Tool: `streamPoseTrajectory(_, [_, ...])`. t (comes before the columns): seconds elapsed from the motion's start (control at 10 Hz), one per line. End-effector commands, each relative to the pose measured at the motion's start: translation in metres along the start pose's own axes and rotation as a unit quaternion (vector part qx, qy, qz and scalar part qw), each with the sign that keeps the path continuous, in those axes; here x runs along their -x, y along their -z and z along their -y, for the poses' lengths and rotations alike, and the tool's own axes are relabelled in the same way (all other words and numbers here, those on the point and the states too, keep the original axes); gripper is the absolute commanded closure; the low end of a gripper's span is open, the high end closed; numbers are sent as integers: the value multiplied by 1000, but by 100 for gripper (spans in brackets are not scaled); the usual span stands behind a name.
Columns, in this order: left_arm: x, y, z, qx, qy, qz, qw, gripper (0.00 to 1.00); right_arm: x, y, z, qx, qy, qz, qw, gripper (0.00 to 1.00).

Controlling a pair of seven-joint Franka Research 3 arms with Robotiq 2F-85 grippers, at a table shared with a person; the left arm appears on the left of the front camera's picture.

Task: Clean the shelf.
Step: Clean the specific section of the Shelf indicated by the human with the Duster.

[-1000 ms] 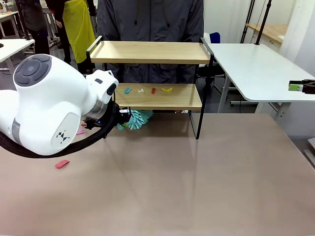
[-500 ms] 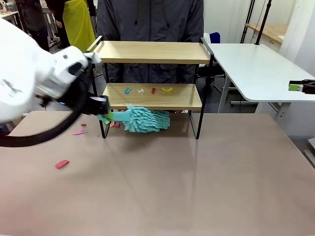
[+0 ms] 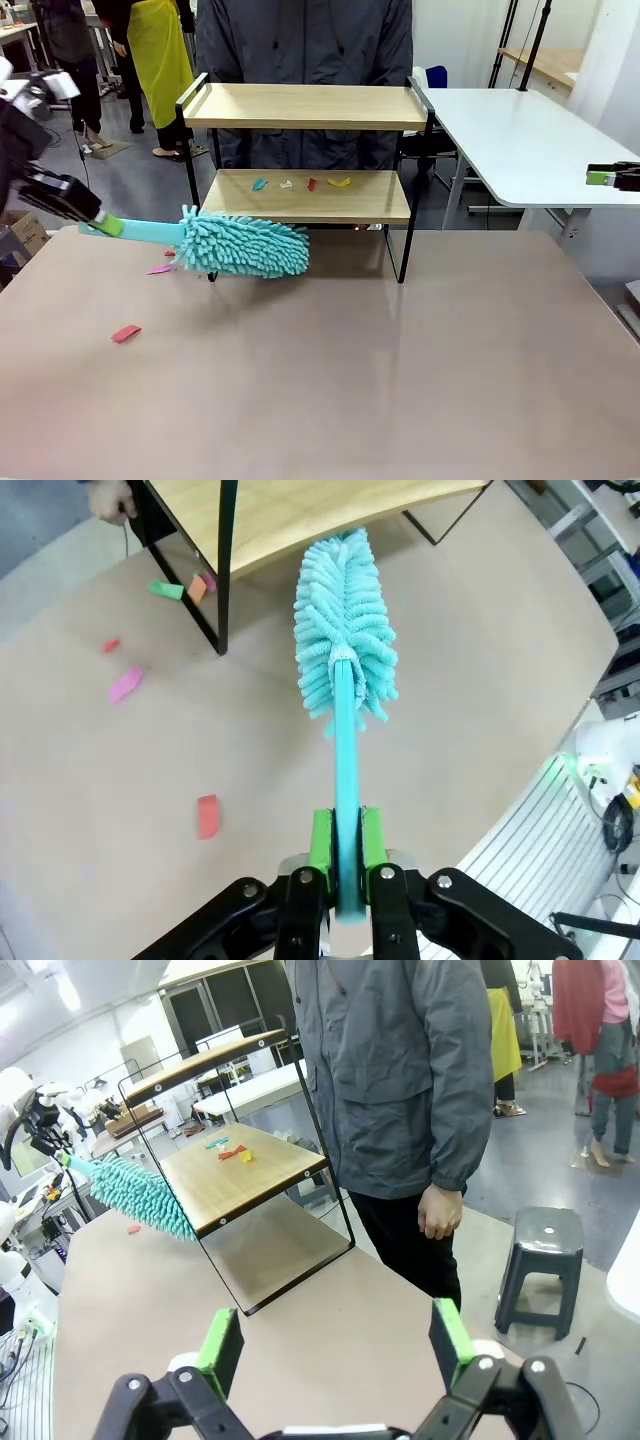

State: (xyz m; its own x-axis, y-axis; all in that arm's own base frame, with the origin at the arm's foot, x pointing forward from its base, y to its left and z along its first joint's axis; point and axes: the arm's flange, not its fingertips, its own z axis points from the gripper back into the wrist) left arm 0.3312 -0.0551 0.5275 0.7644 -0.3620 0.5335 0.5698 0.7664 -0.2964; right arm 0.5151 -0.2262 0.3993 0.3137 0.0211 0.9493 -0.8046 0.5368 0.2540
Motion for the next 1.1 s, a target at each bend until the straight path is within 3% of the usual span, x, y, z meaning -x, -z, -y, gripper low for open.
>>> streamPoseTrajectory(0.0, [-14, 27, 16, -5, -6, -5, 1000, 86, -2, 2, -2, 2, -2, 0, 1000, 0])
streamPoseTrajectory(0.6, [-11, 32, 17, -7, 2, -18, 1000, 86, -2, 2, -2, 2, -2, 0, 1000, 0])
streamPoseTrajectory(1.0, [28, -50, -38, 31, 48, 2, 998, 86, -2, 2, -2, 2, -2, 0, 1000, 0])
